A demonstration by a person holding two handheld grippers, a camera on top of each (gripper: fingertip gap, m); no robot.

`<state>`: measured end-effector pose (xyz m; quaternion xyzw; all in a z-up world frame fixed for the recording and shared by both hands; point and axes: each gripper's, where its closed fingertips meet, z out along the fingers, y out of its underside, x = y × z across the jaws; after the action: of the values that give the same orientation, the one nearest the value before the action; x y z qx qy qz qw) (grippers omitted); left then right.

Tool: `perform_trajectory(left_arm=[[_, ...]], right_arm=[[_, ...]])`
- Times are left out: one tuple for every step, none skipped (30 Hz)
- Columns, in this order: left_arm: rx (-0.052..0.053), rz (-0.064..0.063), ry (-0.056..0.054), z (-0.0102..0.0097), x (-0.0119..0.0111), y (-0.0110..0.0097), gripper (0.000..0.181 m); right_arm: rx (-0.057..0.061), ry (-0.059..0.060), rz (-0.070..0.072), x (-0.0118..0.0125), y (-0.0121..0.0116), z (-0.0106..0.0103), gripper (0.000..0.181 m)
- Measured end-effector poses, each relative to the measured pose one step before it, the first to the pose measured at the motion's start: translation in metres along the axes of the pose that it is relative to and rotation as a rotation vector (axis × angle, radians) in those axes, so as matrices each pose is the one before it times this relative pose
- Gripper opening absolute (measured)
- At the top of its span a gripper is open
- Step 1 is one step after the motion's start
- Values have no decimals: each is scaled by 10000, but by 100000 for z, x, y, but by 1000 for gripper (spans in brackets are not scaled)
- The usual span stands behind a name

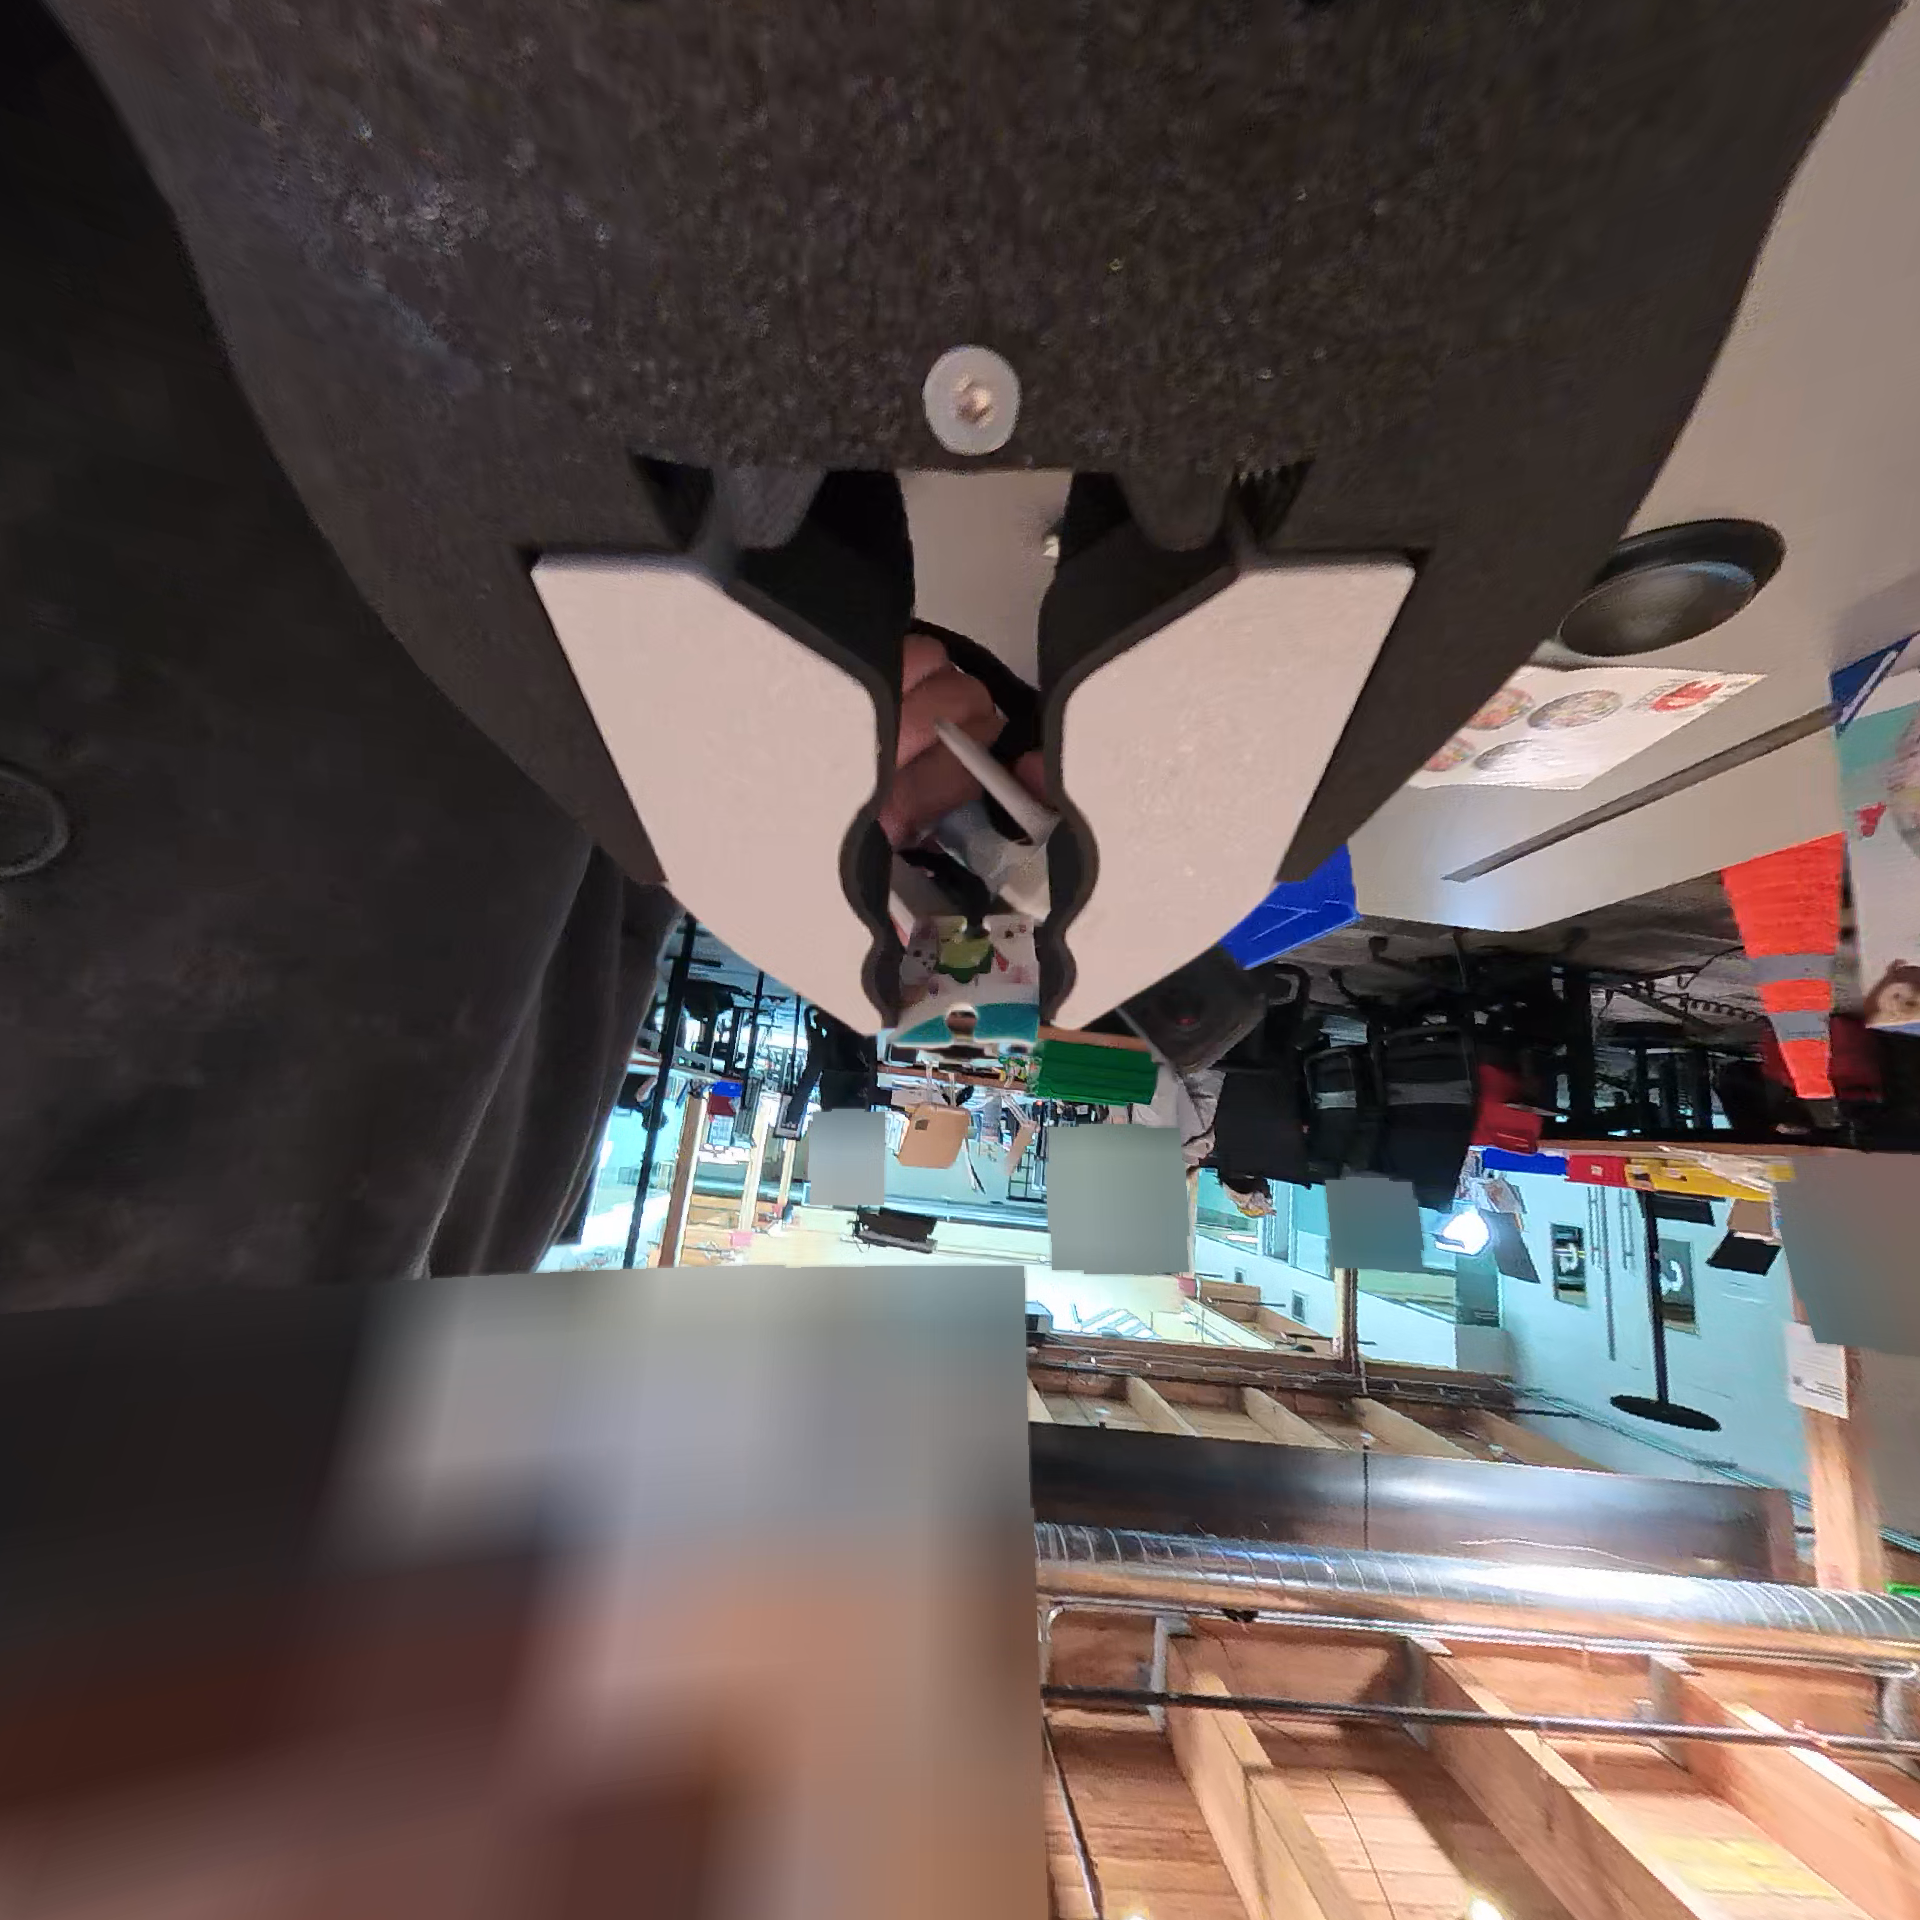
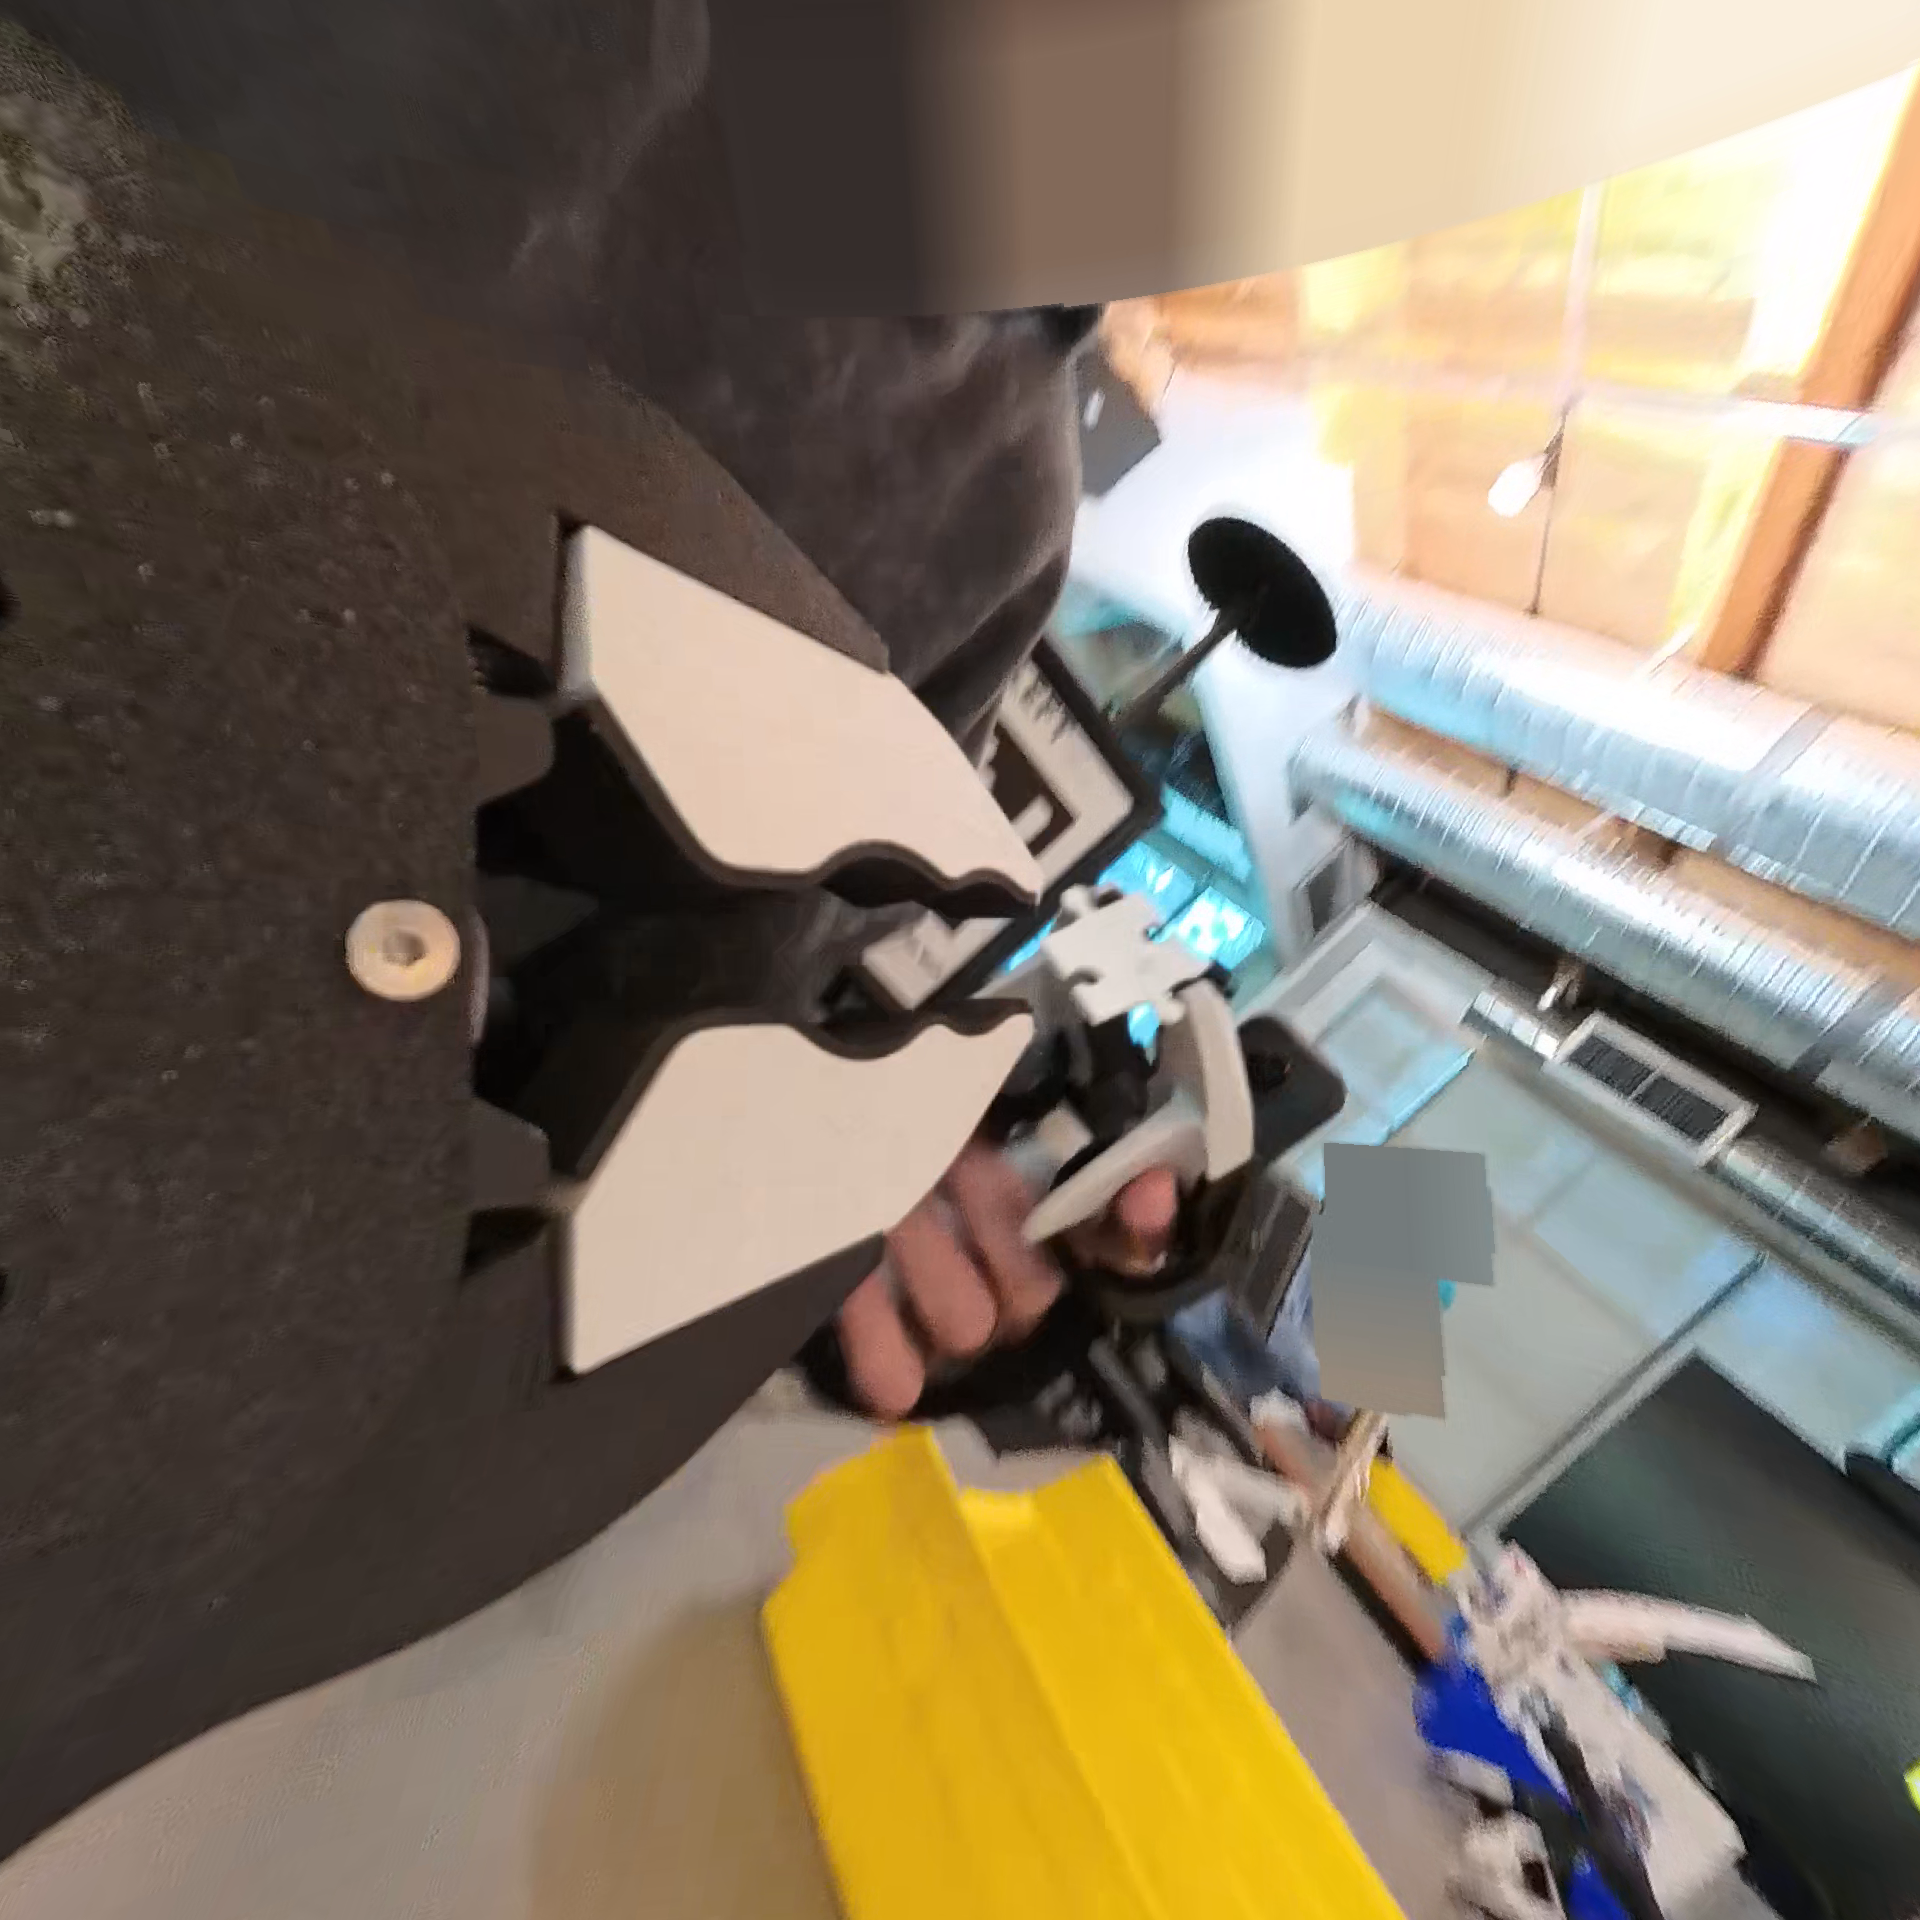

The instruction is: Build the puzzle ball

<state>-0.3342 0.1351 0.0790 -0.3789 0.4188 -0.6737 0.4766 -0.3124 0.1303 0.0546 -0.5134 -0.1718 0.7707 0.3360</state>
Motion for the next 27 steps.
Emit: perform_trajectory(left_arm=[[-51,118,55,570,176,456,25],[59,91,58,453,175,228,25],[149,29,81,363,176,77,25],[112,-27,106,313,182,159,25],[15,-74,86,280,145,300,25],[-41,-110,79,265,107,379,25],[-26,-159,120,243,142,371,25],[4,-213,115,231,118,342,25],[23,-238,92,226,68,357,25],[28,-259,117,209,107,393,25],[36,-267,151,188,180,384,25],[66,-266,83,101,107,255,25],[-7,-220,-22,-16,-3,254,25],[-139,-180,-122,-163,-92,338,25],[-190,-185,-192,-328,-93,293,28],[-204,-224,-352,-569,-185,225,35],[-290,-187,-663,-866,-480,315,43],[-413,-24,-919,-1154,-731,547,47],[-550,160,-1129,-1355,-923,910,48],[-677,300,-1299,-1427,-1111,1294,50],[-708,357,-1313,-1347,-1102,1519,52],[-632,311,-1075,-1138,-765,1593,53],[-477,188,-733,-857,-278,1463,53],[-245,40,-428,-575,116,1130,53],[3,-86,-183,-321,411,713,53],[193,-157,-35,-105,523,350,53],[310,-160,25,29,482,132,53]], right_arm=[[117,-492,513,-464,87,-1,15],[84,-323,393,-325,168,-102,15],[94,-199,231,-244,200,-167,15],[-7,-33,129,-95,336,-171,15],[-16,44,23,-45,313,-153,15],[51,83,3,-3,195,-153,15],[31,130,21,96,158,-144,15],[37,36,10,-4,109,-142,15],[75,-9,40,-34,28,-158,15],[76,-40,68,-72,5,-148,14],[-8,-73,42,-141,123,-160,7],[-122,12,-2,-29,266,-169,7],[-37,19,36,-43,140,-239,6],[46,138,24,124,39,-311,4],[7,324,-72,420,80,-405,3],[35,348,-109,524,7,-478,3],[142,252,-68,466,-162,-503,2],[117,456,-89,875,-188,-499,2],[-40,880,-248,1627,-51,-451,2],[-195,1226,-303,2277,148,-315,3],[-320,1283,-331,2425,279,5,2],[-462,1309,-404,2453,437,414,2],[-618,1156,-442,2136,574,809,2],[-539,865,-432,1616,393,1146,2],[-404,736,-409,1369,155,1346,2],[-396,661,-334,1253,144,1460,2],[-357,383,-113,816,105,1515,2]])
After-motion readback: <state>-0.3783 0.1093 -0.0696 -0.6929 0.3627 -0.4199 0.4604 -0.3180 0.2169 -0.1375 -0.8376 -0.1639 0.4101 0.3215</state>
